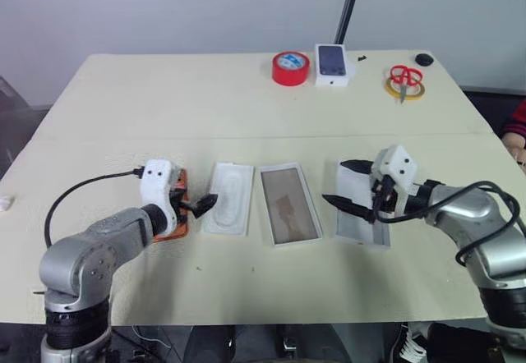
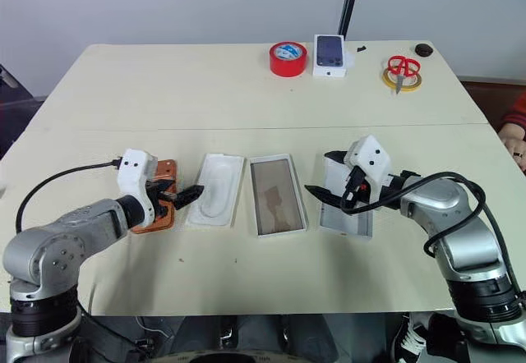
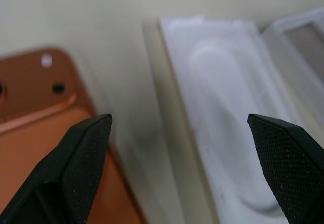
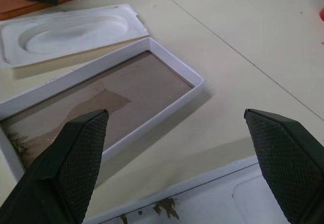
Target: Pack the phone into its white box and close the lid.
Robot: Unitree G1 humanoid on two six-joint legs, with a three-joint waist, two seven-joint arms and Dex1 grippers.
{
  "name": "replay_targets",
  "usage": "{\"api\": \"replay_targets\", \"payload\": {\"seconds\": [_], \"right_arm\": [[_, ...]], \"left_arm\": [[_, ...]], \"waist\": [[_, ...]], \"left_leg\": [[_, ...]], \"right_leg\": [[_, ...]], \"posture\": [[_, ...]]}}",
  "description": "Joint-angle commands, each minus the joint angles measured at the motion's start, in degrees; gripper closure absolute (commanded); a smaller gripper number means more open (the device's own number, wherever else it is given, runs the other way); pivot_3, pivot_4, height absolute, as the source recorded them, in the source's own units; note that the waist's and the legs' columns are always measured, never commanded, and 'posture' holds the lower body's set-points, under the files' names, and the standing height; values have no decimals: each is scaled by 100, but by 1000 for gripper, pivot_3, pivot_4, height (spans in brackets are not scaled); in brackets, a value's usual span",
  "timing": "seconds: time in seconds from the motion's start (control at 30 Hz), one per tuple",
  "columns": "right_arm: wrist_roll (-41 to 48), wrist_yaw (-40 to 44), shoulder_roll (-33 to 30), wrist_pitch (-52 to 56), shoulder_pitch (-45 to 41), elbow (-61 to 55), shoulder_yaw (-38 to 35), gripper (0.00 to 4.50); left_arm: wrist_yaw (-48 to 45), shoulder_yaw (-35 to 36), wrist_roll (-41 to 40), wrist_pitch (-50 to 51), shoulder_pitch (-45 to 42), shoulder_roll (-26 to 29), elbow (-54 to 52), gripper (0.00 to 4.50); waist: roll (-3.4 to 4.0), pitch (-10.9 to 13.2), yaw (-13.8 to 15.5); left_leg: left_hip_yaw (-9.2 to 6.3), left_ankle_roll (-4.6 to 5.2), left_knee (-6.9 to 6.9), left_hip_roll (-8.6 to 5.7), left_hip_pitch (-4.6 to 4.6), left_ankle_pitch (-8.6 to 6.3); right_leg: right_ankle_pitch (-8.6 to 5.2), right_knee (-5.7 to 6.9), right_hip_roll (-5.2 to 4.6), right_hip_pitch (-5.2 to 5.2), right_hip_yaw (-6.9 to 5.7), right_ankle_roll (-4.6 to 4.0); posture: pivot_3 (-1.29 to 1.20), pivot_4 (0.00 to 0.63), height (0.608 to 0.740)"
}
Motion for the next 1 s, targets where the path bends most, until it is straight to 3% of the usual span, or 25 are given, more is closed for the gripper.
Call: {"api": "replay_targets", "payload": {"seconds": [0.03, 0.23, 0.33, 0.57, 0.8, 0.9, 1.0], "right_arm": [[14, 67, -66, -80, -66, -256, -3, 12], [49, 289, -207, 17, -188, -411, 152, 12], [28, 543, -444, 88, -175, -627, 341, 0], [33, 1001, -908, 468, -187, -1293, 903, 0], [-1043, 971, -937, 257, -451, -1105, 2127, 0], [-1295, 968, -799, 157, -545, -975, 2409, 844], [-1467, 994, -695, 79, -601, -942, 2581, 2300]], "left_arm": [[176, 244, -219, 662, -376, -354, -43, 0], [349, 540, -116, 1439, -823, -1131, 308, 0], [453, 596, -54, 1490, -849, -1315, 485, 910], [514, 604, 9, 1490, -809, -1361, 558, 4362], [543, 911, 18, 1490, -842, -1422, 492, 4442], [565, 1140, -79, 1490, -873, -1486, 430, 4500], [614, 1396, -211, 1490, -906, -1519, 384, 4500]], "waist": [[0, 0, 11], [0, 0, -5], [0, -2, -1], [-3, -2, 17], [-4, -2, -9], [-6, -1, -2], [-7, 0, -7]], "left_leg": [[-1, 0, 3, -1, -2, 0], [-5, -1, 6, -11, -2, 1], [-6, -4, 6, -12, -1, 2], [-9, -3, 7, -10, -1, 2], [-13, -4, 6, -10, 5, 2], [-13, -6, 6, -10, 5, 3], [-14, -9, 6, -9, 5, 5]], "right_leg": [[0, -1, 0, 1, -2, 0], [-2, -1, -1, 3, -4, 3], [-2, -1, -1, 4, -4, 3], [-3, -3, -7, 8, -6, 5], [-3, -4, -6, 14, -9, 4], [-3, -4, -6, 14, -9, 4], [-3, -4, -6, 14, -9, 4]], "posture": [[0, 150, 690], [0, 150, 690], [0, 150, 690], [0, 150, 690], [0, 150, 690], [0, 150, 690], [0, 150, 690]]}}
